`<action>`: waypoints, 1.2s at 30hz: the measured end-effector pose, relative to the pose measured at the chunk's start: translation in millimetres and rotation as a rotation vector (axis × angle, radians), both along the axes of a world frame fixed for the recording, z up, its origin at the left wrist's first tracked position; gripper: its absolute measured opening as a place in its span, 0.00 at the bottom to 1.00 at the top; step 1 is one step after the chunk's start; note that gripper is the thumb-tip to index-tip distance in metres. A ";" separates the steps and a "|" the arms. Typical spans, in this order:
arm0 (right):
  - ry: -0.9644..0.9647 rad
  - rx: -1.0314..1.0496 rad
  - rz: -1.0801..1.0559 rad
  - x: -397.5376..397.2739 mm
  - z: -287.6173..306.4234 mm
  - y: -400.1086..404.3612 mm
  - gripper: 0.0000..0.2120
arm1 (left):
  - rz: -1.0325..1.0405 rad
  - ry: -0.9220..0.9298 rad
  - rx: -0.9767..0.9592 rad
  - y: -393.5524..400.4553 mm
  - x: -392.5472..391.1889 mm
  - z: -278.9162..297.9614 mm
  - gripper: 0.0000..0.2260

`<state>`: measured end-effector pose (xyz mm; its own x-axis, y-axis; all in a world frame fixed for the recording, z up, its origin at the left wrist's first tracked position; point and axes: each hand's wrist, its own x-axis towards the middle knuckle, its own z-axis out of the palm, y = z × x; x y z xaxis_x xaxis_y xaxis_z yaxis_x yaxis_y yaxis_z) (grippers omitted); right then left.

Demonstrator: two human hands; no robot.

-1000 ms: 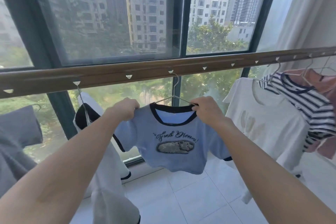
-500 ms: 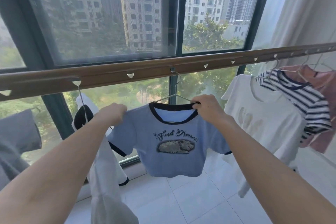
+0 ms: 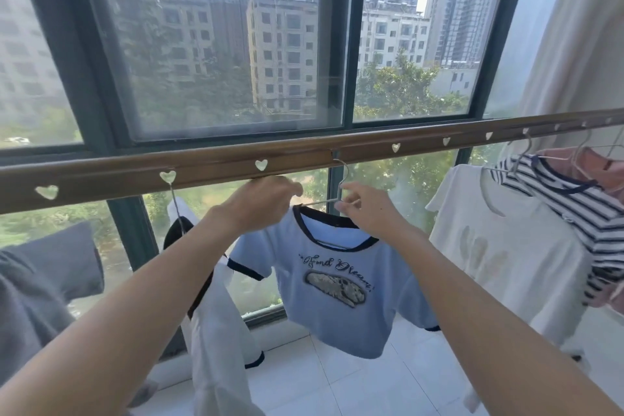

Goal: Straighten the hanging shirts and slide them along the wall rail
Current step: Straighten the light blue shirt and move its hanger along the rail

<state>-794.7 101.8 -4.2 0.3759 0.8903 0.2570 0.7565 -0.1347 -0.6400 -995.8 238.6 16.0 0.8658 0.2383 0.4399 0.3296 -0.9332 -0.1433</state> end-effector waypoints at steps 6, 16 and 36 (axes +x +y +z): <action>0.108 0.207 -0.101 -22.0 5.3 29.0 0.08 | -0.196 -0.228 0.330 -32.0 -10.4 27.3 0.13; 0.160 0.368 -0.147 -32.9 24.7 23.4 0.09 | 0.421 -0.062 0.261 -17.5 17.7 40.5 0.41; 0.217 0.433 -0.338 89.6 13.3 -54.8 0.08 | 0.375 -0.019 0.139 -42.5 178.5 56.1 0.37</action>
<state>-705.2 47.0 9.2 0.7052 0.5431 0.4557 0.5628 -0.0380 -0.8257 -817.3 196.1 72.1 0.7211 0.4737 0.5056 0.6479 -0.7196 -0.2499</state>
